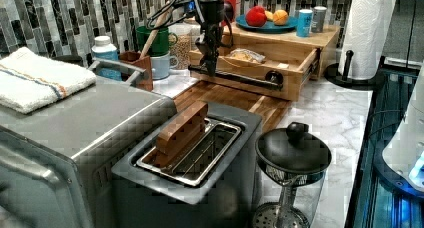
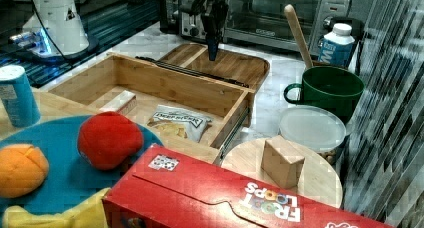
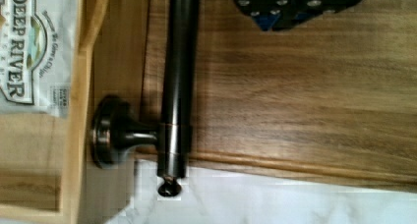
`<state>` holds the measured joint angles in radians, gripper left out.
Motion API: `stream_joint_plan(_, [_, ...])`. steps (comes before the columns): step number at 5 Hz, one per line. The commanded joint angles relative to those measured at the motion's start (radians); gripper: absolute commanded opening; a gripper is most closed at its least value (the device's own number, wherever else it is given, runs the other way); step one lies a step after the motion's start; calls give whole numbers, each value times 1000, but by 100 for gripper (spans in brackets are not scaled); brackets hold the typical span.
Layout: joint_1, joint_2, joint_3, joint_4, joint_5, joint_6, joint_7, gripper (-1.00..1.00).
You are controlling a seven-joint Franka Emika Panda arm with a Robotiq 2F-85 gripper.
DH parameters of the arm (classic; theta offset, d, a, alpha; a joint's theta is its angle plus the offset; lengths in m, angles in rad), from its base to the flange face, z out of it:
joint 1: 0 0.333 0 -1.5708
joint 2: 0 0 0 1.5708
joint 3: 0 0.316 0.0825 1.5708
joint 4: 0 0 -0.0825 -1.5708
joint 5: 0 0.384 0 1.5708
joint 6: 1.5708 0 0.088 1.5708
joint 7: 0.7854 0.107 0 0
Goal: Close the drawer.
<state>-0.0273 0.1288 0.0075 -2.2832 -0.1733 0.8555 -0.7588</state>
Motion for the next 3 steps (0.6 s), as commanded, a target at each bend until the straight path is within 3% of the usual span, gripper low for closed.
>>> stream_joint_plan(1, [-92, 26, -39, -48, 34, 67, -180, -100])
stream_joint_plan(3, [-204, 106, -66, -22, 108, 123, -333, -100])
